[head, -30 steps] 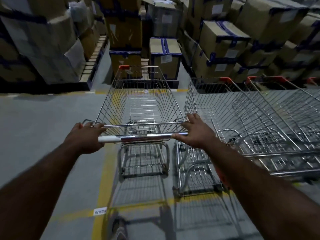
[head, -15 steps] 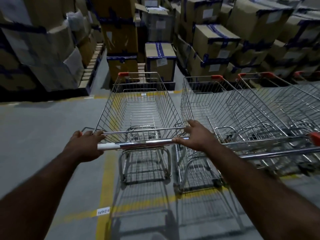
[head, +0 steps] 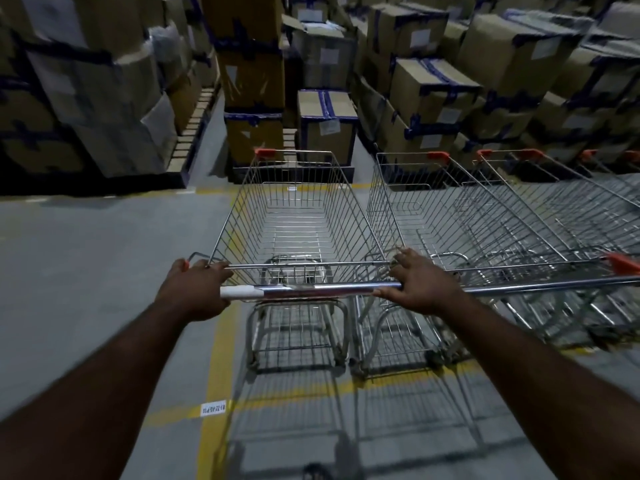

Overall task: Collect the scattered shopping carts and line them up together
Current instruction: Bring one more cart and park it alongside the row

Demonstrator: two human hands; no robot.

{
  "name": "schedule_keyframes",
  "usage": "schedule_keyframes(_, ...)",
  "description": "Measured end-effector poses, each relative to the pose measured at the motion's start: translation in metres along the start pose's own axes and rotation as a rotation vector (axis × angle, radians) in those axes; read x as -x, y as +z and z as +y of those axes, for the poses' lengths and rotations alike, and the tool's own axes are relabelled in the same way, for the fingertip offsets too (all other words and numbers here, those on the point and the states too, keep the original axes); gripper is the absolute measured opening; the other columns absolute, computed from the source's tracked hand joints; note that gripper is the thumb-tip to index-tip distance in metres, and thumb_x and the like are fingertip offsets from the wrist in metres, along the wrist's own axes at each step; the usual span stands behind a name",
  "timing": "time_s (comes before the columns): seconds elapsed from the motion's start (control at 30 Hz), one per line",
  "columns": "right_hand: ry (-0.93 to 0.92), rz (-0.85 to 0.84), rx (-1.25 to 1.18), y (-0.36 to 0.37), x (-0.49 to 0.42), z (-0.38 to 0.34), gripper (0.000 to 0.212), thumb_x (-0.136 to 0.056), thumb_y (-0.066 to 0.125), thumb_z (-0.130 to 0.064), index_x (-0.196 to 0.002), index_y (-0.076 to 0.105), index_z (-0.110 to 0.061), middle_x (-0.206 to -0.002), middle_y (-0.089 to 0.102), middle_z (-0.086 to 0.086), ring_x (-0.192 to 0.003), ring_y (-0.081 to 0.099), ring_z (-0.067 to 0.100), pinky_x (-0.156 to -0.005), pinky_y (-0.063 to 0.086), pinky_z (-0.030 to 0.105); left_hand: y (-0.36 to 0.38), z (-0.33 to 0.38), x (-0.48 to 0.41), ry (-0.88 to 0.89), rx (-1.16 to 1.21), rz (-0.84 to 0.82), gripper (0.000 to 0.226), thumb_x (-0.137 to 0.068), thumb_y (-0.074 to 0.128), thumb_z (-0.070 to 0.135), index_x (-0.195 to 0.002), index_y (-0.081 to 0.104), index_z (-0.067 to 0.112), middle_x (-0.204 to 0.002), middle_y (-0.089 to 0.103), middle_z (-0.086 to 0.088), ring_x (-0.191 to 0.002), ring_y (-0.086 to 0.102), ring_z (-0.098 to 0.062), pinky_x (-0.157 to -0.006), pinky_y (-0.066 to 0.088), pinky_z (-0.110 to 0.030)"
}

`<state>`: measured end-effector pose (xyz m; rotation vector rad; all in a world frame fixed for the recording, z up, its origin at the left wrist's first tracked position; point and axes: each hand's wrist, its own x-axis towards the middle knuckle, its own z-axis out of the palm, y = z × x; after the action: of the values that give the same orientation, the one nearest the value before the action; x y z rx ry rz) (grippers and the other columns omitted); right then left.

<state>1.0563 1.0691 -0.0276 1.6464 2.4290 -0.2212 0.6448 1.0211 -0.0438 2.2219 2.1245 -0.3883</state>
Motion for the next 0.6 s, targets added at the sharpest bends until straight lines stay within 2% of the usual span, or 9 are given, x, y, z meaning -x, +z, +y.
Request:
schedule_keyframes(0.07, -0.006, -0.007, 0.078, 0.004, 0.003, 0.003, 0.105, -0.079, 0.019, -0.091, -0.152, 0.045, -0.020, -0.168, 0.021, 0.008, -0.157, 0.009, 0.025, -0.125, 0.013, 0.048, 0.001, 0.001, 0.004, 0.004, -0.004, 0.005, 0.061, -0.088, 0.058, 0.055, -0.144, 0.044, 0.037, -0.157, 0.037, 0.013, -0.140, 0.037, -0.016, -0.116, 0.022, -0.050)
schedule_keyframes(0.1, -0.015, -0.016, 0.110, 0.006, 0.004, 0.005, 0.099, -0.082, 0.029, -0.089, -0.153, 0.042, -0.021, -0.169, 0.020, 0.007, -0.157, 0.008, 0.025, -0.124, 0.012, 0.048, 0.002, 0.001, 0.006, 0.006, -0.006, 0.009, 0.060, -0.088, 0.058, 0.055, -0.144, 0.044, 0.037, -0.156, 0.038, 0.013, -0.140, 0.037, -0.016, -0.116, 0.022, -0.050)
schedule_keyframes(0.17, -0.048, -0.009, 0.142, 0.010, 0.005, 0.008, 0.083, -0.088, 0.057, -0.070, -0.154, 0.040, -0.022, -0.169, 0.018, 0.007, -0.157, 0.009, 0.026, -0.124, 0.015, 0.046, 0.003, 0.002, 0.010, 0.007, -0.001, 0.009, 0.060, -0.088, 0.057, 0.054, -0.144, 0.043, 0.037, -0.156, 0.038, 0.013, -0.141, 0.036, -0.016, -0.116, 0.022, -0.051)
schedule_keyframes(0.23, -0.047, 0.036, 0.142, 0.014, 0.006, 0.008, 0.075, -0.090, 0.071, -0.046, -0.153, 0.040, -0.021, -0.170, 0.016, 0.008, -0.156, 0.013, 0.029, -0.125, 0.020, 0.045, 0.005, 0.002, 0.013, 0.009, 0.008, 0.010, 0.060, -0.088, 0.056, 0.054, -0.144, 0.043, 0.037, -0.158, 0.036, 0.013, -0.142, 0.035, -0.016, -0.116, 0.022, -0.052)
schedule_keyframes(0.3, -0.013, 0.093, 0.174, 0.022, 0.009, 0.007, 0.074, -0.089, 0.073, -0.031, -0.153, 0.039, -0.021, -0.169, 0.018, 0.010, -0.155, 0.019, 0.031, -0.124, 0.023, 0.046, 0.007, 0.002, 0.016, 0.013, 0.009, 0.014, 0.060, -0.088, 0.056, 0.055, -0.144, 0.043, 0.037, -0.159, 0.034, 0.014, -0.142, 0.035, -0.016, -0.116, 0.022, -0.052)
schedule_keyframes(0.43, 0.072, 0.183, 0.194, 0.034, 0.016, 0.005, 0.071, -0.087, 0.074, -0.024, -0.151, 0.044, -0.018, -0.164, 0.031, 0.015, -0.148, 0.036, 0.033, -0.120, 0.029, 0.050, 0.012, 0.004, 0.024, 0.008, 0.012, 0.029, 0.057, -0.089, 0.054, 0.054, -0.143, 0.045, 0.036, -0.159, 0.034, 0.013, -0.143, 0.035, -0.017, -0.116, 0.020, -0.053)
schedule_keyframes(0.6, 0.101, 0.211, 0.164, 0.036, 0.019, 0.007, 0.064, -0.087, 0.074, -0.020, -0.146, 0.050, -0.014, -0.161, 0.037, 0.013, -0.148, 0.036, 0.032, -0.117, 0.034, 0.048, 0.016, 0.011, 0.033, -0.012, 0.025, 0.059, 0.056, -0.089, 0.053, 0.052, -0.142, 0.047, 0.036, -0.157, 0.038, 0.013, -0.141, 0.037, -0.014, -0.116, 0.018, -0.053)
